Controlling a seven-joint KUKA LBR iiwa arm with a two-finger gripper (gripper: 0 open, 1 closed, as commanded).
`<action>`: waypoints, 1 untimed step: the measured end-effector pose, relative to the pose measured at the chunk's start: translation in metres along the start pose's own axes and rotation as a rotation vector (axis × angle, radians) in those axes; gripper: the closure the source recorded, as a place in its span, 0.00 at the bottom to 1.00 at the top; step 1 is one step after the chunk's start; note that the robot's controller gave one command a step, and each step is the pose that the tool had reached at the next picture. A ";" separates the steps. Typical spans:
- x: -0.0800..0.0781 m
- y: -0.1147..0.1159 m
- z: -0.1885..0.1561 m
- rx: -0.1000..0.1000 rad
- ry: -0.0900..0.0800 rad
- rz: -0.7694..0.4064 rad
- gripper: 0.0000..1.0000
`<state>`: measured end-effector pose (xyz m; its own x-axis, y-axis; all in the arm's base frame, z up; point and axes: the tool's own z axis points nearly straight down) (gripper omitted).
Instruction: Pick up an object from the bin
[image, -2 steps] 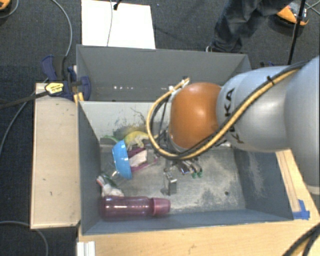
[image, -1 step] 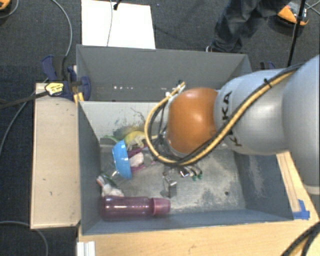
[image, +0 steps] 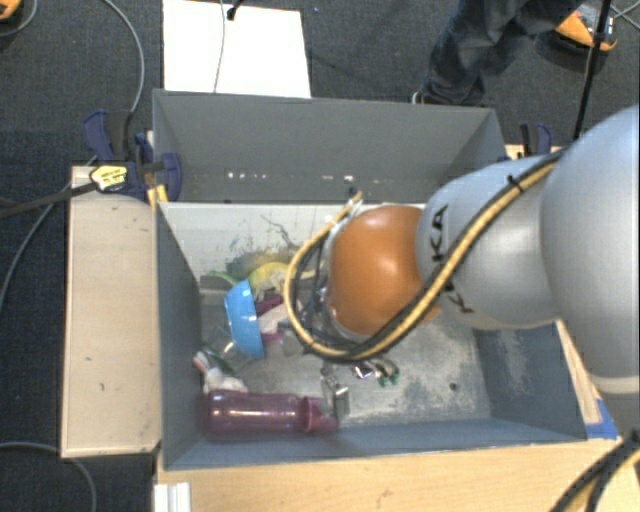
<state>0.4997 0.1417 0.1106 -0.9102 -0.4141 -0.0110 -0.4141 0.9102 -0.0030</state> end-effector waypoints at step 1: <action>0.006 0.010 0.017 0.002 -0.001 0.037 0.00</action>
Offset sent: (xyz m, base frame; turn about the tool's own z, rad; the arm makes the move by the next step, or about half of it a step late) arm -0.0076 0.0363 0.0078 -0.1043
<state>0.4907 0.1485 0.0935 -0.9247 -0.3805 -0.0117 -0.3805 0.9248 -0.0049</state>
